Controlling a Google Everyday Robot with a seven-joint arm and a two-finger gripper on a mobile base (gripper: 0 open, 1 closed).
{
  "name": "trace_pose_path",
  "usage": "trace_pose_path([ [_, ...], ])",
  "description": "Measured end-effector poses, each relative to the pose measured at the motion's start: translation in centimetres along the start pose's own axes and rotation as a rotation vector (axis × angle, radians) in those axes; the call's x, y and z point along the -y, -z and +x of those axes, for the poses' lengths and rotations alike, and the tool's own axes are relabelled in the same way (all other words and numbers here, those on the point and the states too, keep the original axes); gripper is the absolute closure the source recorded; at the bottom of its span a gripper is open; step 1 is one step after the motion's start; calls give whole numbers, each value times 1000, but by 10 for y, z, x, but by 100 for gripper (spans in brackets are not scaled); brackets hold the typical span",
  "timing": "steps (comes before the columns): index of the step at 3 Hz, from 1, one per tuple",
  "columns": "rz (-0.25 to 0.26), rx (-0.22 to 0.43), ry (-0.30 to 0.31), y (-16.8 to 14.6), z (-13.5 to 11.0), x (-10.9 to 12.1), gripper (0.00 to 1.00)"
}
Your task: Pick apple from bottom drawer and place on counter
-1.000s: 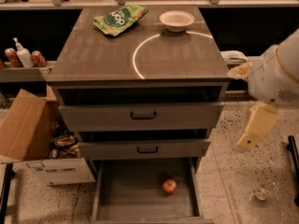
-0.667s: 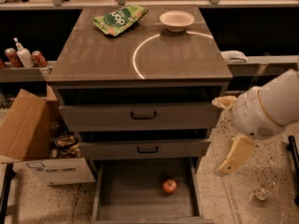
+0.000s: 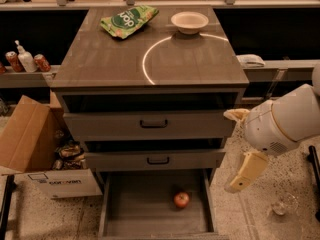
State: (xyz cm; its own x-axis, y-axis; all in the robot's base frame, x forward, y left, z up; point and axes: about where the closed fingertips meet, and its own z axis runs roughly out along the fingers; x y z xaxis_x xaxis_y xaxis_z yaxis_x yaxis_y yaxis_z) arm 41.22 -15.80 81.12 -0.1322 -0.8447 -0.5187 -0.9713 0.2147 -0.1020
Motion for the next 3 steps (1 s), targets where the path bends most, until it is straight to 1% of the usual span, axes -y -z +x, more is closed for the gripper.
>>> trace_pose_path([
  [1, 21, 7, -19, -11, 14, 2, 0],
  [2, 29, 43, -59, -52, 51, 1, 0],
  [3, 5, 119, -130, -123, 99, 0, 0],
])
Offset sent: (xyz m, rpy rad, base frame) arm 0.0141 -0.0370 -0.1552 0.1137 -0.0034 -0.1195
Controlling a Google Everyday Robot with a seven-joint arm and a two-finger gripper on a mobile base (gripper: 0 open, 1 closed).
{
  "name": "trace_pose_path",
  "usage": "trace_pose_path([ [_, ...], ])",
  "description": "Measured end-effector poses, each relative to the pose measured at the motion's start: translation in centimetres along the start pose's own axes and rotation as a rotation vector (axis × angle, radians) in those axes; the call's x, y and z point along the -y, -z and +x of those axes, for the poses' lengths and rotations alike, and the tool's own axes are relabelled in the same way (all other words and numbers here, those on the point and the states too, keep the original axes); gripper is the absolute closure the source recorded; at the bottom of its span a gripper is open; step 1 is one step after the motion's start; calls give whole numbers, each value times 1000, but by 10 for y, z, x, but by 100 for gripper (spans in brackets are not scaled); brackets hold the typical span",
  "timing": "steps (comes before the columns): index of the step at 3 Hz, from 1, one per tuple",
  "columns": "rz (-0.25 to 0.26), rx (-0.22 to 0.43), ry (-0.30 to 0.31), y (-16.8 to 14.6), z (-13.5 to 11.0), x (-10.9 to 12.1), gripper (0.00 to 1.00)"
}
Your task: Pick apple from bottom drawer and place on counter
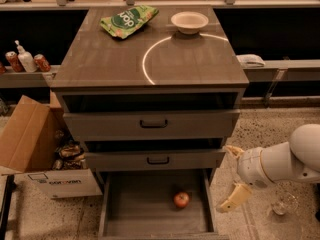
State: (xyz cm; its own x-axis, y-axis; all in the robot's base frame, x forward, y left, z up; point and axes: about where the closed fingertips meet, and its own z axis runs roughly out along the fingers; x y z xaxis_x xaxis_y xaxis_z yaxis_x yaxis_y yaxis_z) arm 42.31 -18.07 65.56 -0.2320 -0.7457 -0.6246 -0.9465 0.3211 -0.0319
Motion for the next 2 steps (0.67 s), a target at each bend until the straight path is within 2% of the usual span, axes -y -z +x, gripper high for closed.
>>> trace_pose_path([
  [1, 0, 0, 0, 0, 0, 0, 0],
  [2, -21, 37, 6, -25, 17, 5, 0],
])
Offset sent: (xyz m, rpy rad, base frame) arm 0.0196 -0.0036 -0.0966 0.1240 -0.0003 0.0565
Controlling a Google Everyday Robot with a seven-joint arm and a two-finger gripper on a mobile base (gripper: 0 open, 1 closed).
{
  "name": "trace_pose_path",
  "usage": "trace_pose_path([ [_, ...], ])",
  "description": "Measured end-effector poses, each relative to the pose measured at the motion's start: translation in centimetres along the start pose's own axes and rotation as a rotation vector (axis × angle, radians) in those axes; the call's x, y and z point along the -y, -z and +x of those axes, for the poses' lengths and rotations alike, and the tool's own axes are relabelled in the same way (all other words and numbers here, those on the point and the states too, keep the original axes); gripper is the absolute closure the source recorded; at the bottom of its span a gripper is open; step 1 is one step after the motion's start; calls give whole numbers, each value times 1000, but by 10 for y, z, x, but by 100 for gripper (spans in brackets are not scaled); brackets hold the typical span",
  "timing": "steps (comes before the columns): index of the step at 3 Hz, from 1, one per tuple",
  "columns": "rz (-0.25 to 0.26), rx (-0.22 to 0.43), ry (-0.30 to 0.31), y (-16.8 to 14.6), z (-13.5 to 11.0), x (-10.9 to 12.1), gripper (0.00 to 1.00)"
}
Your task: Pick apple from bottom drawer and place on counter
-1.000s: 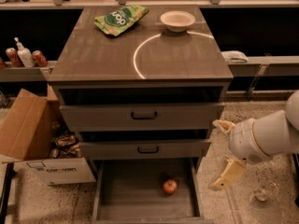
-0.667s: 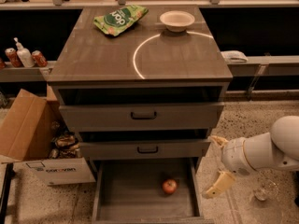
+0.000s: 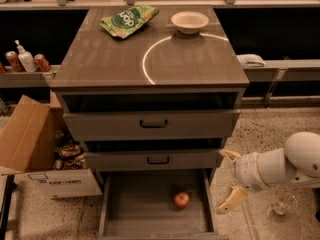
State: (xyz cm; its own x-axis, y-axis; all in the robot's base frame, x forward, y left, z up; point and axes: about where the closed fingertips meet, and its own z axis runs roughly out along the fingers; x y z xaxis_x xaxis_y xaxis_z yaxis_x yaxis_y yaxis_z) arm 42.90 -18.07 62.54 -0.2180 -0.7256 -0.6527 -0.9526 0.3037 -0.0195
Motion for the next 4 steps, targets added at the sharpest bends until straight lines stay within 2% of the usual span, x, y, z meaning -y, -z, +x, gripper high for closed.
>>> trace_pose_path([
  [2, -72, 231, 3, -80, 55, 18, 0],
  [3, -109, 255, -33, -106, 69, 7, 0],
  [4, -110, 255, -33, -106, 69, 7, 0],
])
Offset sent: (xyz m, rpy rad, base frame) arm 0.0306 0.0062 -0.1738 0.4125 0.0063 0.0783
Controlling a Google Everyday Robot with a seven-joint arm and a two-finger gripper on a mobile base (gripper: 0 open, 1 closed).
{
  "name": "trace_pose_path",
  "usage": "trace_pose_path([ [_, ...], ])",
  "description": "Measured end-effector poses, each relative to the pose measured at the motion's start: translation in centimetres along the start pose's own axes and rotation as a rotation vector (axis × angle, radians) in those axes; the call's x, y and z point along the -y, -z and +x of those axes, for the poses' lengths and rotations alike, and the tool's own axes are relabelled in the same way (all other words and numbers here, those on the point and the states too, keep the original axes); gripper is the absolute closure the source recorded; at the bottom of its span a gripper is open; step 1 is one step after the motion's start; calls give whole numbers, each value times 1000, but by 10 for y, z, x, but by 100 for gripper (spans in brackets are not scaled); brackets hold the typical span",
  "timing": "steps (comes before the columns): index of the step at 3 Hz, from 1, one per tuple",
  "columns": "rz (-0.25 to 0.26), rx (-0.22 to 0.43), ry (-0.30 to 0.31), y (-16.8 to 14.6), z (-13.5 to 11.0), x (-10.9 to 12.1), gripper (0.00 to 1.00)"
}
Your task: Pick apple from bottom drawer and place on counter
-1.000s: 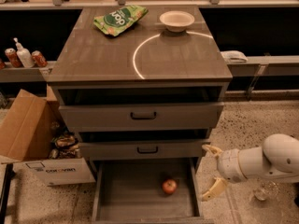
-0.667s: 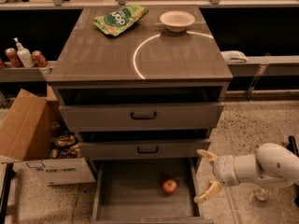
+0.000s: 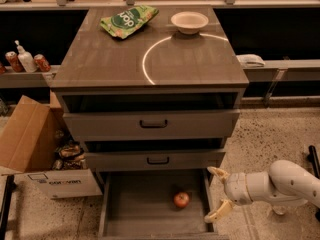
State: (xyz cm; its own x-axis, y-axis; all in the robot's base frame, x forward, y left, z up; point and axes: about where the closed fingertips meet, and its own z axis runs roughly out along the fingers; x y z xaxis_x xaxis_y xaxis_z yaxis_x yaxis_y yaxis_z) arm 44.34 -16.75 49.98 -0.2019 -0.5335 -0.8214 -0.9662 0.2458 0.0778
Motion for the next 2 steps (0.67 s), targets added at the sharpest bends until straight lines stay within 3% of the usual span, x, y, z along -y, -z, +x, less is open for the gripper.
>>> trace_pose_path([
  [1, -17, -19, -26, -17, 28, 6, 0],
  [2, -25, -36, -56, -41, 71, 12, 0],
])
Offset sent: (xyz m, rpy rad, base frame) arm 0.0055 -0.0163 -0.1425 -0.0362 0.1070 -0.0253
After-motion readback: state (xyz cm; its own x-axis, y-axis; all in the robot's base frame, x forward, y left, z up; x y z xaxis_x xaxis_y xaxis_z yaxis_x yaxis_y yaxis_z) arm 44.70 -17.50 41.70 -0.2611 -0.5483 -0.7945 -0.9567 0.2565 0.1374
